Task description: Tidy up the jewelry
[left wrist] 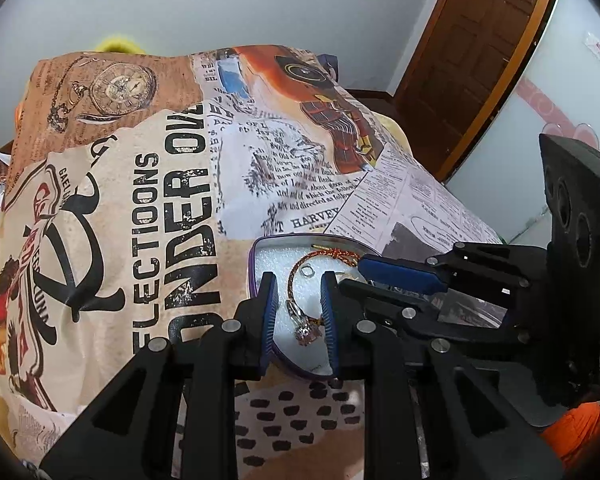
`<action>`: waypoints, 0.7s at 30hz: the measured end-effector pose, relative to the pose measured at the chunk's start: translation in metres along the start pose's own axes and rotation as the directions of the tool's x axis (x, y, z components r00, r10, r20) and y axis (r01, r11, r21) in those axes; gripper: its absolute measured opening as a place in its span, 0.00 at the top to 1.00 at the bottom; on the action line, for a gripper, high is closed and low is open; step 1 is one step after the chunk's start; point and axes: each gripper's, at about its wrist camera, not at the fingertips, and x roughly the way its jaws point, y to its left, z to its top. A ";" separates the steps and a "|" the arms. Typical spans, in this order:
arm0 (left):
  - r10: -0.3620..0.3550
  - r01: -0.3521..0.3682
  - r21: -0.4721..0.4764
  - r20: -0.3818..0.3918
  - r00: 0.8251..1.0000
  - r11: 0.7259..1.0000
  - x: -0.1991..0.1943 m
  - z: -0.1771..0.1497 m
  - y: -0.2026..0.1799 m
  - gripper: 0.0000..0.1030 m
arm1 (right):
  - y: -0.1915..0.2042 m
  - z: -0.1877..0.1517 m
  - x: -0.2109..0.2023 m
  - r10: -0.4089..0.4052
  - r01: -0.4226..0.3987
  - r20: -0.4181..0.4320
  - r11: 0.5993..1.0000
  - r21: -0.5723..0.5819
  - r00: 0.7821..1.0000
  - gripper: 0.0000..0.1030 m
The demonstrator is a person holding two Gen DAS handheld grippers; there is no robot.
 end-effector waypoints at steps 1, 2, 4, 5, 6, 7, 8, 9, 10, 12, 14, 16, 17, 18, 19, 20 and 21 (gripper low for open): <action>0.004 -0.004 0.001 0.000 1.000 1.000 -0.002 0.000 -0.001 0.80 | 0.000 0.000 0.000 -0.002 0.002 0.000 1.000 0.000 1.000 0.83; 0.007 -0.007 0.002 0.004 1.000 1.000 -0.005 0.000 -0.001 0.80 | 0.000 0.000 -0.001 -0.006 0.006 0.000 1.000 0.001 1.000 0.83; 0.015 -0.015 0.004 0.017 1.000 1.000 -0.011 0.000 -0.003 0.80 | -0.001 0.000 -0.003 -0.009 0.009 0.003 1.000 0.004 1.000 0.83; 0.021 -0.021 0.006 0.024 0.999 1.000 -0.016 0.000 -0.004 0.80 | 0.000 0.000 -0.005 -0.011 0.011 0.007 1.000 0.005 1.000 0.83; 0.028 -0.029 0.007 0.035 0.999 1.000 -0.021 0.000 -0.006 0.80 | 0.000 0.000 -0.009 -0.013 0.013 0.012 1.000 0.006 1.000 0.83; 0.037 -0.037 0.008 0.048 0.998 0.999 -0.027 0.000 -0.007 0.80 | 0.001 0.000 -0.011 -0.016 0.016 0.016 1.000 0.006 1.000 0.83; 0.050 -0.050 0.009 0.063 0.997 0.999 -0.034 0.000 -0.009 0.80 | 0.001 0.001 -0.014 -0.020 0.020 0.022 1.000 0.005 1.000 0.82; 0.060 -0.060 0.007 0.077 0.995 0.998 -0.041 -0.001 -0.011 0.79 | 0.002 0.001 -0.020 -0.026 0.026 0.032 1.000 0.004 0.999 0.82; 0.066 -0.066 0.002 0.091 0.994 0.998 -0.048 -0.001 -0.012 0.79 | 0.004 0.002 -0.026 -0.031 0.031 0.041 1.000 0.001 0.999 0.82; 0.074 -0.073 -0.014 0.120 0.990 0.997 -0.064 -0.004 -0.014 0.78 | 0.007 0.002 -0.037 -0.039 0.040 0.061 0.999 -0.002 0.997 0.82; 0.079 -0.076 -0.026 0.141 0.987 0.997 -0.078 -0.006 -0.017 0.78 | 0.011 0.004 -0.052 -0.047 0.047 0.089 0.999 -0.005 0.995 0.81; 0.086 -0.082 -0.029 0.164 0.983 0.996 -0.095 -0.007 -0.022 0.78 | 0.015 0.005 -0.074 -0.055 0.056 0.128 0.998 -0.005 0.990 0.81; 0.091 -0.087 -0.028 0.181 0.979 0.996 -0.104 -0.008 -0.026 0.78 | 0.017 0.005 -0.081 -0.059 0.061 0.142 0.998 -0.005 0.988 0.80; 0.099 -0.096 -0.023 0.208 0.973 0.995 -0.118 -0.010 -0.031 0.78 | 0.021 0.005 -0.095 -0.067 0.069 0.170 0.998 -0.005 0.983 0.80; 0.105 -0.103 -0.019 0.225 0.969 0.995 -0.126 -0.011 -0.036 0.78 | 0.023 0.004 -0.108 -0.072 0.074 0.195 0.997 -0.004 0.978 0.80; 0.114 -0.114 -0.014 0.254 0.961 0.993 -0.140 -0.013 -0.042 0.78 | 0.025 0.004 -0.120 -0.073 0.076 0.219 0.997 -0.003 0.973 0.80; 0.121 -0.123 -0.013 0.285 0.951 0.992 -0.153 -0.015 -0.048 0.78 | 0.027 0.003 -0.132 -0.072 0.074 0.244 0.997 -0.001 0.967 0.80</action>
